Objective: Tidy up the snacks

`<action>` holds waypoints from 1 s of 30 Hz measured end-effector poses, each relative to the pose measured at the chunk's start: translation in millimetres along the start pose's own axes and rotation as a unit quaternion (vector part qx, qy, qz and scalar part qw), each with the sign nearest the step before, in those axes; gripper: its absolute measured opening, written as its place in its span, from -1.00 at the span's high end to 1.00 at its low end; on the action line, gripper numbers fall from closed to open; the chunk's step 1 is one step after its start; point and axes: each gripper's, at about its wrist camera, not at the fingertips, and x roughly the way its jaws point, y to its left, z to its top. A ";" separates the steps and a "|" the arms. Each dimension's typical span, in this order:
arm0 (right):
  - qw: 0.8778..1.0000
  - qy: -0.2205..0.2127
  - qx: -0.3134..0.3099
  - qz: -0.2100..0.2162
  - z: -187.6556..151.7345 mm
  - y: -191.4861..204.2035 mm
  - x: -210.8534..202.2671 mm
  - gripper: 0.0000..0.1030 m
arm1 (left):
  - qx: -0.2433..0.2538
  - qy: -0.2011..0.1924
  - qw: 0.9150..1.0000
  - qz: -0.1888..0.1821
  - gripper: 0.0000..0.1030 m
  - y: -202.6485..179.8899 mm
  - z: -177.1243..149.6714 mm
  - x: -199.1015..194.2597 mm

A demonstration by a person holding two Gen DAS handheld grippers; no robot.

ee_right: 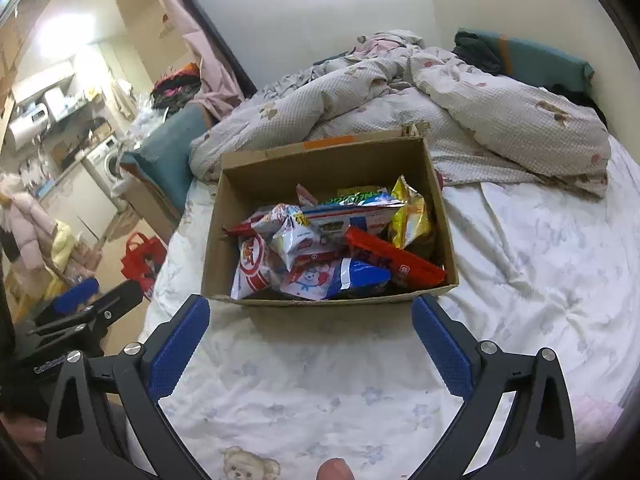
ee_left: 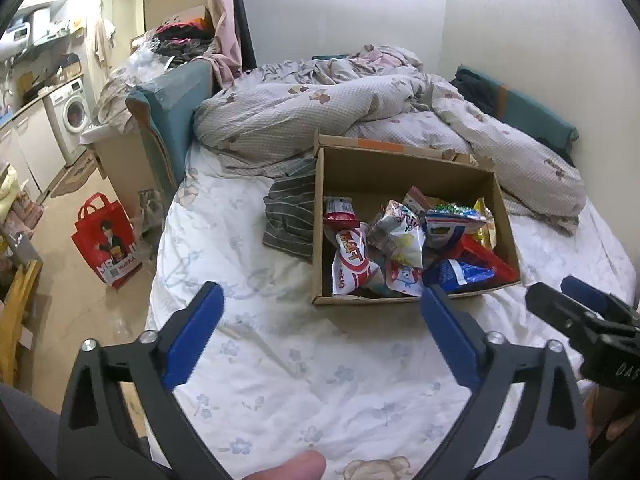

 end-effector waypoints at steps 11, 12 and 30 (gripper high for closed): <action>0.999 -0.017 -0.023 -0.041 -0.2 3.4 7.4 -1.00 | 0.021 -0.004 1.000 -0.004 -0.97 -10.6 -3.2 3.4; 0.999 -0.017 -0.023 -0.042 0.0 3.1 7.3 -1.00 | 0.019 -0.006 1.000 -0.004 -0.97 -10.0 -2.6 2.8; 0.999 -0.015 -0.017 -0.041 -1.6 0.4 9.2 -1.00 | 0.009 -0.002 1.000 -0.007 -0.97 -6.2 -1.9 4.3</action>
